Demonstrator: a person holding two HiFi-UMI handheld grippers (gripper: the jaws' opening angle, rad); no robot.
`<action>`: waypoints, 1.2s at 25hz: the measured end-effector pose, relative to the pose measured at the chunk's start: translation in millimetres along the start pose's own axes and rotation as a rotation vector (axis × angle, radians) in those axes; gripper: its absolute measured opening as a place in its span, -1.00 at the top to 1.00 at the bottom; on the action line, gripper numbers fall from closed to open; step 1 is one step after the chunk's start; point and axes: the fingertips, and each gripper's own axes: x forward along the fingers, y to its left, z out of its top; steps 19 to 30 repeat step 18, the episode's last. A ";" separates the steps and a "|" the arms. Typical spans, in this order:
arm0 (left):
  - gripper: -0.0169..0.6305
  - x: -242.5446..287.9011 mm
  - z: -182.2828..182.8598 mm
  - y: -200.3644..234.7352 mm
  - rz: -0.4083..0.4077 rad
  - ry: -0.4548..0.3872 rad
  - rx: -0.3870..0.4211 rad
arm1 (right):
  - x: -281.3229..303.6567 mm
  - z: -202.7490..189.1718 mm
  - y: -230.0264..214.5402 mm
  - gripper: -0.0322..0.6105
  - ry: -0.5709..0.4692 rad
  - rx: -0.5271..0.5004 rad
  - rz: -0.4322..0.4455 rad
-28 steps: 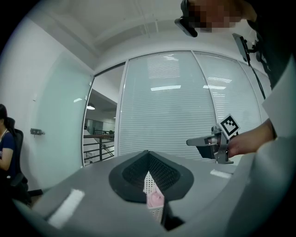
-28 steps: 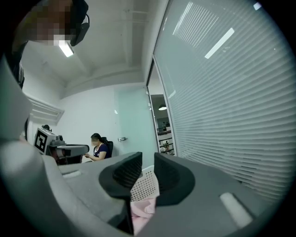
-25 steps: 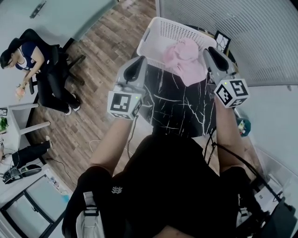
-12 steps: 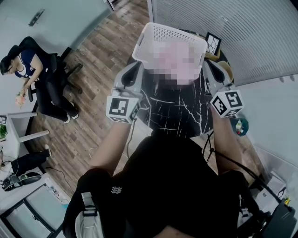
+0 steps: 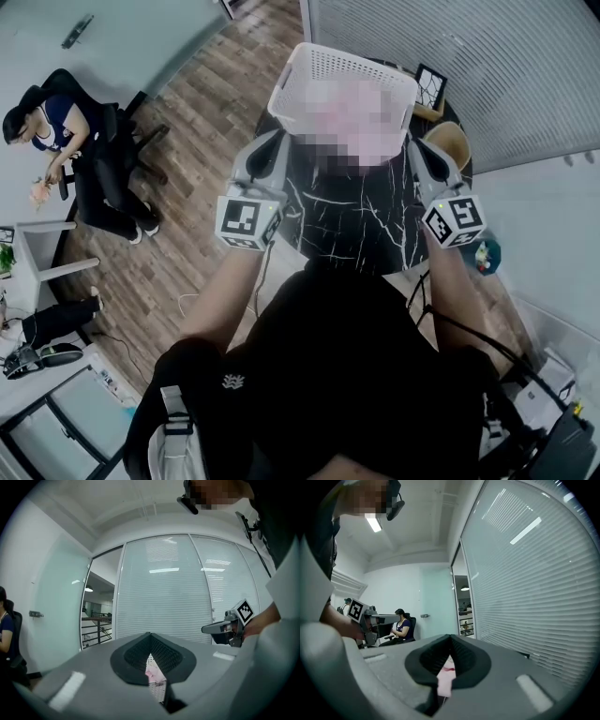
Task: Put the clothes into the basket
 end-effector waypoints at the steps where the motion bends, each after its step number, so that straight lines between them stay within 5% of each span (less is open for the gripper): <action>1: 0.93 0.6 -0.3 -0.5 -0.002 0.002 -0.005 | 0.3 -0.8 2.0 0.89 0.003 -0.003 0.007; 30: 0.93 6.6 3.9 -22.7 -0.032 -0.005 -0.011 | -6.2 -0.4 3.6 0.89 0.005 -0.004 0.012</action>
